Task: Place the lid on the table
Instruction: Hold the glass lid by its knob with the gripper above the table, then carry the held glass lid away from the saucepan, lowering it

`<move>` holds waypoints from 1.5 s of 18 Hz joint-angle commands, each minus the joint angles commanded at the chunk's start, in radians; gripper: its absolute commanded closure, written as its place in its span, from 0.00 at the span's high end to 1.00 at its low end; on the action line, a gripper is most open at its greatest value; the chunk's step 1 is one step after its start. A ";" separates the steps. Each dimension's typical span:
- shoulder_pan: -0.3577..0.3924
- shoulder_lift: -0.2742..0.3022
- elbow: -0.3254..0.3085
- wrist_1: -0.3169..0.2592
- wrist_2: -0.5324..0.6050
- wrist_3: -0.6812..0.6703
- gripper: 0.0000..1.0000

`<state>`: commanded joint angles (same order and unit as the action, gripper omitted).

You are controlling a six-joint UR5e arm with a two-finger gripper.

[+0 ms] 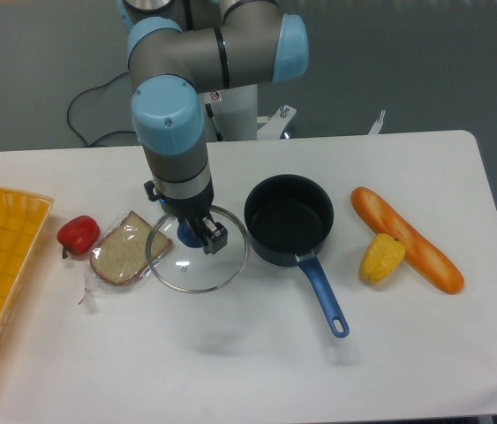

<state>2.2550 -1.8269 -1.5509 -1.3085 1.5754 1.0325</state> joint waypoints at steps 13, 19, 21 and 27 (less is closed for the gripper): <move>-0.026 -0.046 0.012 0.044 0.002 -0.042 0.60; -0.031 -0.078 0.008 0.097 0.011 -0.113 0.60; -0.035 -0.098 0.009 0.113 0.014 -0.127 0.60; -0.029 -0.146 0.028 0.141 0.074 -0.124 0.60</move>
<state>2.2258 -1.9727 -1.5233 -1.1674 1.6490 0.9081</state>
